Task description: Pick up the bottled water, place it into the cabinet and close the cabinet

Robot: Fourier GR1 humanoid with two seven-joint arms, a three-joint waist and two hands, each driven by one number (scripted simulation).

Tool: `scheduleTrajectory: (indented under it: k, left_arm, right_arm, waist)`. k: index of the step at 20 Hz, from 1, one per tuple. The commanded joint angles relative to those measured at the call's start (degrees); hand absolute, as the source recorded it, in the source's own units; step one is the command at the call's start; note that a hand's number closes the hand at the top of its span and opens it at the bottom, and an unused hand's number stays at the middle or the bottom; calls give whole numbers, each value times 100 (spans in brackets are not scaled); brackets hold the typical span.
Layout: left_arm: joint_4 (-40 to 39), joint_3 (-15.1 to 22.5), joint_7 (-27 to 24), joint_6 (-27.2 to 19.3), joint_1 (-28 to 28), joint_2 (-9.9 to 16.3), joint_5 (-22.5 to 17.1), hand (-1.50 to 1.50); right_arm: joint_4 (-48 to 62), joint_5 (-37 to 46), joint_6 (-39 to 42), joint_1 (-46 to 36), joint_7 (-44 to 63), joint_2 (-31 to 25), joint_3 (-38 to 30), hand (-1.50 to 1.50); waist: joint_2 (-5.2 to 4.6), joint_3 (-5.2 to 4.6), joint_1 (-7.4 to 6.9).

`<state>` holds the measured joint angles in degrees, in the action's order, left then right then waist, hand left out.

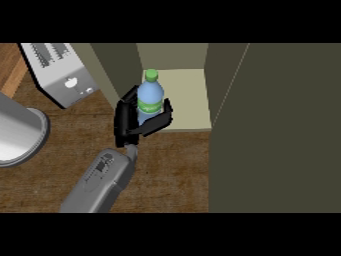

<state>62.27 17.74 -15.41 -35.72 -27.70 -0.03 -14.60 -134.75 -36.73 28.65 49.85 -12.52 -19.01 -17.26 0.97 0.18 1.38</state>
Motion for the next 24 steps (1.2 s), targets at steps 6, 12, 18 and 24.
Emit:
scheduleTrajectory:
  k: [6, 12, 18, 24]
  left_arm:
    - [-1160, -261, 313, 6, -1235, 3, -223, 150]
    - [-1352, -300, 221, -329, -1494, 101, -143, 150]
    - [-1543, -52, 299, -770, -1635, 217, 107, -150]
    - [-3072, -384, 212, -421, -2699, 87, 137, -150]
  right_arm:
    - [-447, -562, 95, 71, 111, -49, 37, -150]
    - [-310, -651, 156, 27, 53, -215, -122, -150]
    - [-243, -431, 104, -127, -6, -149, 103, -150]
    - [-469, -658, -139, -188, 225, -275, 12, -150]
  waist:
    - [-162, -28, 210]
    - [-185, -30, 268]
    - [-231, -30, 391]
    - [-226, -33, 314]
